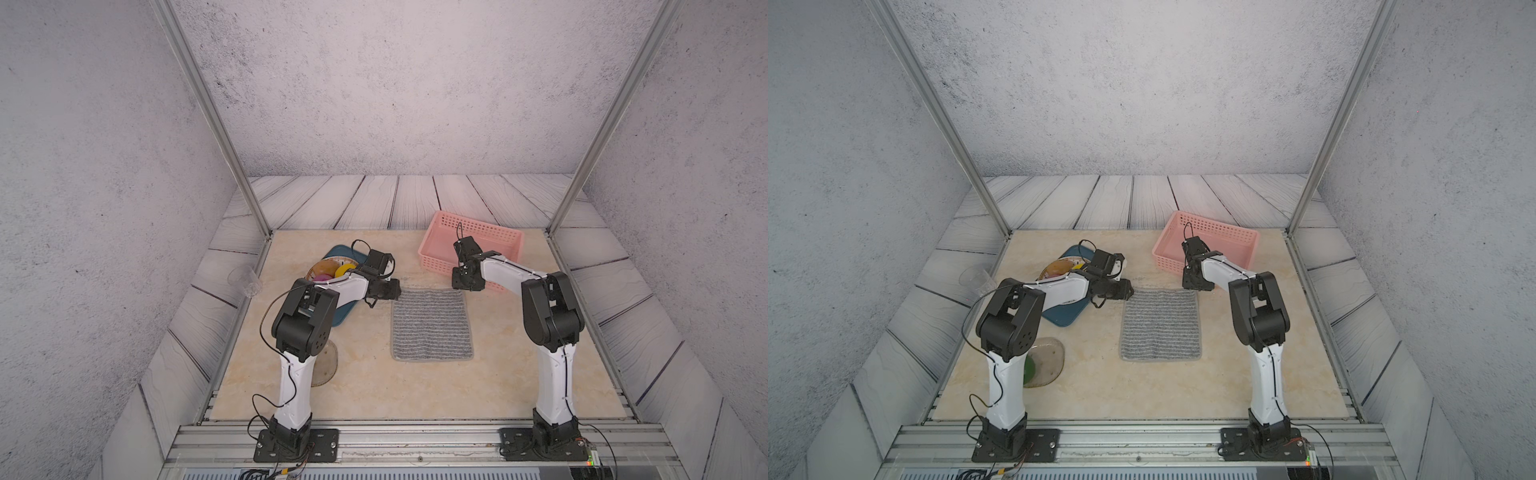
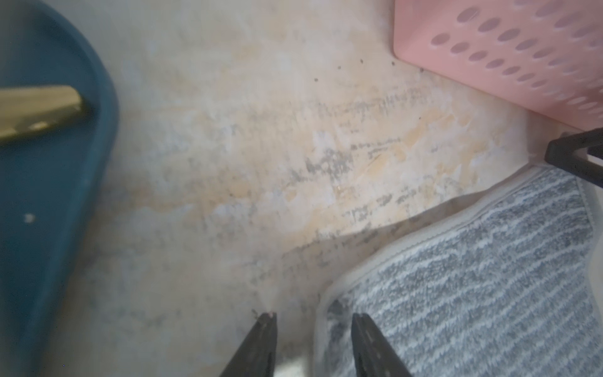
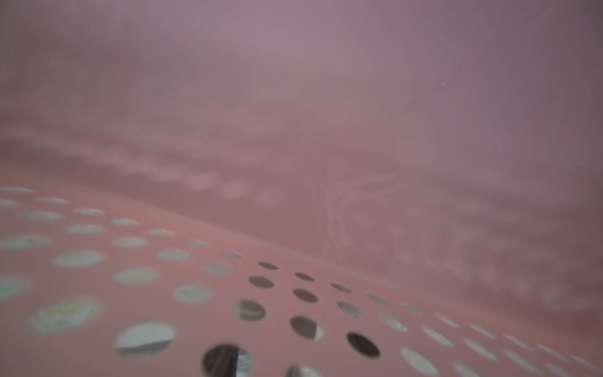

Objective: Fold the square dishcloth
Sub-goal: Fold the cleaning item at the center of the board.

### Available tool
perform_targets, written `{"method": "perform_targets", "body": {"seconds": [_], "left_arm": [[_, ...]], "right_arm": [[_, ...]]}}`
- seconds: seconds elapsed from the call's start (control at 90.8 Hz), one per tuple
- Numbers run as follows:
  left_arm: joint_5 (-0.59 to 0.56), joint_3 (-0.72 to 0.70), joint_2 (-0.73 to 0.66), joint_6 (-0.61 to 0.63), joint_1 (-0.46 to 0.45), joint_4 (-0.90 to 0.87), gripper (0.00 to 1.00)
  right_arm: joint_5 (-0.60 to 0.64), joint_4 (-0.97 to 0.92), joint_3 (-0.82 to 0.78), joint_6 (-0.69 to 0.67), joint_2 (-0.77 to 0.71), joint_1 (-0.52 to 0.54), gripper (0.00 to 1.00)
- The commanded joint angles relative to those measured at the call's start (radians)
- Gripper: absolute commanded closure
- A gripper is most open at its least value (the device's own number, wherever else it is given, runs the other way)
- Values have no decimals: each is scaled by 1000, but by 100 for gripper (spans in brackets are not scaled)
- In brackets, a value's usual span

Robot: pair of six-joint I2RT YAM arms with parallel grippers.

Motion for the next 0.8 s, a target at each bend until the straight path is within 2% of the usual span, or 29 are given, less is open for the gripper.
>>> {"method": "perform_targets", "body": {"seconds": [0.0,0.374,0.583,0.705,0.793], "left_arm": [[45,25,18,17,6,-28,60],[49,58,57,13,7,-43,79],[47,64,55,17,7,-47,92],[44,57,32,18,7,-48,100],[38,41,0,19,7,-37,100]], "right_arm": [[2,-18,21,35,18,-4,51],[2,-16,56,58,53,-4,64],[7,-29,66,49,56,-6,88],[10,-26,54,38,29,-6,97],[15,-22,33,30,-3,-4,100]]}}
